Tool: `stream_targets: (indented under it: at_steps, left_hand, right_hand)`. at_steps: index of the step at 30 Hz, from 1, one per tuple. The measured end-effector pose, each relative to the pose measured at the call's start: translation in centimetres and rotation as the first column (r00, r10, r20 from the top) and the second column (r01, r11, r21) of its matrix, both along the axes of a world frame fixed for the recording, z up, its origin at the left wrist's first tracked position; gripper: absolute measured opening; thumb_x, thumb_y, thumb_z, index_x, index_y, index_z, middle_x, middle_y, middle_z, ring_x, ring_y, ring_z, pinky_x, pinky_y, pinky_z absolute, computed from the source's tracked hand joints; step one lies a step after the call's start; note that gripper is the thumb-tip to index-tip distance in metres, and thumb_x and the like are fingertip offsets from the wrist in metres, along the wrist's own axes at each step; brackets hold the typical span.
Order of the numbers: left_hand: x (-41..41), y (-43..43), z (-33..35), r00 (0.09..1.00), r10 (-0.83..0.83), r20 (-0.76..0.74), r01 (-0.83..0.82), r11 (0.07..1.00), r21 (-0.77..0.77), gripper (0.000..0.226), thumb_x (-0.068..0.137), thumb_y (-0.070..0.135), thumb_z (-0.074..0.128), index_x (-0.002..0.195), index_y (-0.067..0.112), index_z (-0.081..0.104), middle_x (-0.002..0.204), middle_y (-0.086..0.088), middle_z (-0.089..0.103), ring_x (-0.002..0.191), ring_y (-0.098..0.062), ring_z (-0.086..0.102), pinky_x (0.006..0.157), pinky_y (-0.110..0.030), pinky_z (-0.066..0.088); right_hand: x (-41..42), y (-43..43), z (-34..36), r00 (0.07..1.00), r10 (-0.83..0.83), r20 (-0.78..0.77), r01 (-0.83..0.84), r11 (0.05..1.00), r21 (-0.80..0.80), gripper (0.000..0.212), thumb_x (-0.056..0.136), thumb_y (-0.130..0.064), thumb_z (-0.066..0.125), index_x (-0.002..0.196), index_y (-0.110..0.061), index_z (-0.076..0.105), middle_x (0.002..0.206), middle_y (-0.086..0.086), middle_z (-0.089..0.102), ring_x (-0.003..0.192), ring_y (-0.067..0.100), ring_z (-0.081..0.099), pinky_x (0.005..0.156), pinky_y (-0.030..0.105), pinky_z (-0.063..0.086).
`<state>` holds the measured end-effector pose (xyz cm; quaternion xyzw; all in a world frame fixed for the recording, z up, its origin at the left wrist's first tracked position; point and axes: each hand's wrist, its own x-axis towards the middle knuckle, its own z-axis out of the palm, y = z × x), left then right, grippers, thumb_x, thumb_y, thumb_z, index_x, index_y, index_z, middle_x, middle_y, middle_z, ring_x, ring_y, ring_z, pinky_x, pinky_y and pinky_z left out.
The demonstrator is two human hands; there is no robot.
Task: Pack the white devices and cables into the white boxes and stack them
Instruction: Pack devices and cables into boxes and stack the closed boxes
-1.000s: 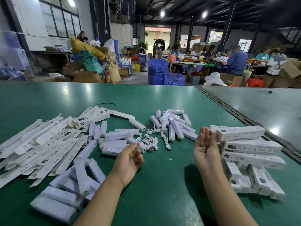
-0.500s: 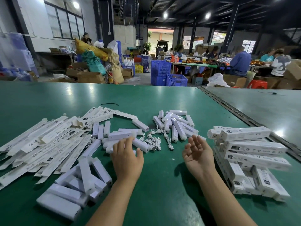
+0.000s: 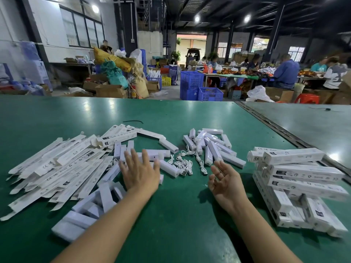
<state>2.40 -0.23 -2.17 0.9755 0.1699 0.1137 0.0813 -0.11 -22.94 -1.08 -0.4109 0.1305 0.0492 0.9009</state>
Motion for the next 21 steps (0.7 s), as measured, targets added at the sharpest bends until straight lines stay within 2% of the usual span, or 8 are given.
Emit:
stream_targets:
  at_steps: [4, 7, 9, 11, 14, 17, 19, 21]
  left_hand:
    - [1.9, 6.0, 3.6, 0.98, 0.176, -0.098, -0.171, 0.984, 0.059, 0.069, 0.101, 0.053, 0.031, 0.157, 0.018, 0.012, 0.164, -0.018, 0.009, 0.149, -0.041, 0.011, 0.119, -0.061, 0.012]
    - [1.8, 10.4, 4.7, 0.918, 0.307, -0.253, -0.276, 0.949, 0.151, 0.093, 0.093, 0.058, 0.048, 0.158, 0.019, -0.006, 0.164, -0.022, -0.008, 0.148, -0.051, -0.001, 0.113, -0.074, 0.008]
    - [1.3, 12.7, 4.7, 0.868, 0.369, -0.333, -0.329, 0.929, 0.172, 0.098, 0.092, 0.063, 0.044, 0.155, 0.023, -0.02, 0.161, -0.023, -0.02, 0.146, -0.054, -0.01, 0.11, -0.078, 0.006]
    - [0.7, 14.2, 4.2, 0.816, 0.417, -0.4, -0.385, 0.909, 0.161, 0.093, 0.095, 0.065, 0.036, 0.154, 0.024, -0.023, 0.159, -0.024, -0.024, 0.146, -0.054, -0.008, 0.112, -0.075, 0.008]
    - [0.0, 15.0, 3.6, 0.797, 0.412, -0.441, -0.404, 0.907, 0.117, 0.079, 0.101, 0.058, 0.031, 0.159, 0.019, -0.007, 0.162, -0.024, -0.016, 0.147, -0.052, 0.007, 0.118, -0.063, 0.018]
    - [-0.4, 14.8, 3.6, 0.821, 0.414, -0.394, -0.357, 0.91, 0.212, 0.063, 0.102, 0.044, 0.037, 0.156, 0.015, 0.022, 0.162, -0.022, 0.012, 0.143, -0.045, 0.028, 0.112, -0.054, 0.035]
    - [-0.5, 14.5, 3.9, 0.838, 0.389, -0.382, -0.295, 0.913, 0.283, 0.051, 0.099, 0.034, 0.043, 0.147, 0.017, 0.041, 0.149, -0.015, 0.037, 0.133, -0.038, 0.043, 0.105, -0.048, 0.043]
    - [-0.4, 14.5, 3.8, 0.861, 0.357, -0.362, -0.244, 0.915, 0.322, 0.042, 0.096, 0.022, 0.043, 0.137, 0.018, 0.051, 0.131, -0.009, 0.052, 0.121, -0.031, 0.053, 0.097, -0.041, 0.047]
  right_hand:
    - [-0.1, 0.4, -0.2, 0.999, 0.041, -0.003, -0.041, 0.998, -0.042, 0.013, 0.09, -0.024, 0.06, 0.097, -0.013, 0.065, 0.07, -0.001, 0.066, 0.052, 0.01, 0.051, 0.044, 0.019, 0.044]
    - [0.0, 0.6, -0.2, 0.999, 0.051, -0.011, -0.052, 0.998, -0.044, 0.012, 0.09, -0.024, 0.06, 0.095, -0.013, 0.065, 0.068, -0.001, 0.066, 0.05, 0.01, 0.051, 0.042, 0.019, 0.043]
    - [0.0, 0.7, -0.3, 0.998, 0.055, -0.015, -0.056, 0.998, -0.041, 0.012, 0.091, -0.024, 0.06, 0.095, -0.014, 0.065, 0.069, -0.001, 0.066, 0.049, 0.01, 0.051, 0.042, 0.019, 0.043]
    - [0.1, 0.7, -0.4, 0.998, 0.059, -0.018, -0.059, 0.997, -0.042, 0.012, 0.091, -0.024, 0.06, 0.096, -0.014, 0.065, 0.068, -0.002, 0.066, 0.049, 0.01, 0.052, 0.042, 0.019, 0.043]
    - [0.2, 0.7, -0.5, 0.998, 0.067, -0.02, -0.068, 0.996, -0.052, 0.017, 0.09, -0.024, 0.06, 0.103, -0.014, 0.066, 0.069, -0.003, 0.066, 0.049, 0.01, 0.052, 0.042, 0.02, 0.043]
    - [0.3, 0.7, -0.6, 0.997, 0.072, -0.017, -0.073, 0.995, -0.063, 0.022, 0.09, -0.023, 0.06, 0.109, -0.014, 0.066, 0.071, -0.003, 0.065, 0.05, 0.009, 0.052, 0.043, 0.02, 0.043]
    - [0.3, 0.7, -0.6, 0.997, 0.07, -0.019, -0.071, 0.995, -0.065, 0.023, 0.09, -0.023, 0.06, 0.11, -0.014, 0.066, 0.071, -0.003, 0.065, 0.05, 0.009, 0.052, 0.043, 0.02, 0.043]
    - [0.3, 0.7, -0.6, 0.997, 0.07, -0.02, -0.071, 0.995, -0.064, 0.022, 0.09, -0.023, 0.06, 0.109, -0.014, 0.066, 0.071, -0.003, 0.065, 0.05, 0.009, 0.052, 0.043, 0.02, 0.043]
